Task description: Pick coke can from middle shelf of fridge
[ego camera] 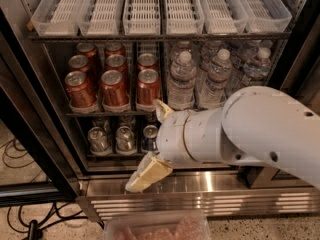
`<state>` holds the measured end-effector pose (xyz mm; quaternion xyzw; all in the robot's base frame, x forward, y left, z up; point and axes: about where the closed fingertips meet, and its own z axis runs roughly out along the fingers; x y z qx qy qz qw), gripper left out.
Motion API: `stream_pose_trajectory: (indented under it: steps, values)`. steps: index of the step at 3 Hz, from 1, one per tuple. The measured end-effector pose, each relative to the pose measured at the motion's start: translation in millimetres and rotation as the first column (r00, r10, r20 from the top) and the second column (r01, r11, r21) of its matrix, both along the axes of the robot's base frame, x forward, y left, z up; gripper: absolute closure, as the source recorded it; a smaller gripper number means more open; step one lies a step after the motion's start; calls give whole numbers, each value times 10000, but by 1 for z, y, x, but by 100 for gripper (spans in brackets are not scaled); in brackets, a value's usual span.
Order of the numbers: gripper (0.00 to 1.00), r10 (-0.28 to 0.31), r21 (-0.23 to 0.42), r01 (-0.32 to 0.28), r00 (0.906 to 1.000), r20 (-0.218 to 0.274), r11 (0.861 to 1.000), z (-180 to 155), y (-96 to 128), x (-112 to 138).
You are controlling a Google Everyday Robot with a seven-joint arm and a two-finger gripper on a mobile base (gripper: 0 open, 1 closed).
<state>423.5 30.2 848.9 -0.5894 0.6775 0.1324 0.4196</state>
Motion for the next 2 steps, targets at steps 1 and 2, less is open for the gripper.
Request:
stream_pose_trajectory:
  steps: [1, 2]
  values:
    - [0, -1, 1, 1, 10000, 1, 10000, 0, 0, 0]
    - [0, -444, 564, 425, 9985, 316, 9975, -2, 6, 6]
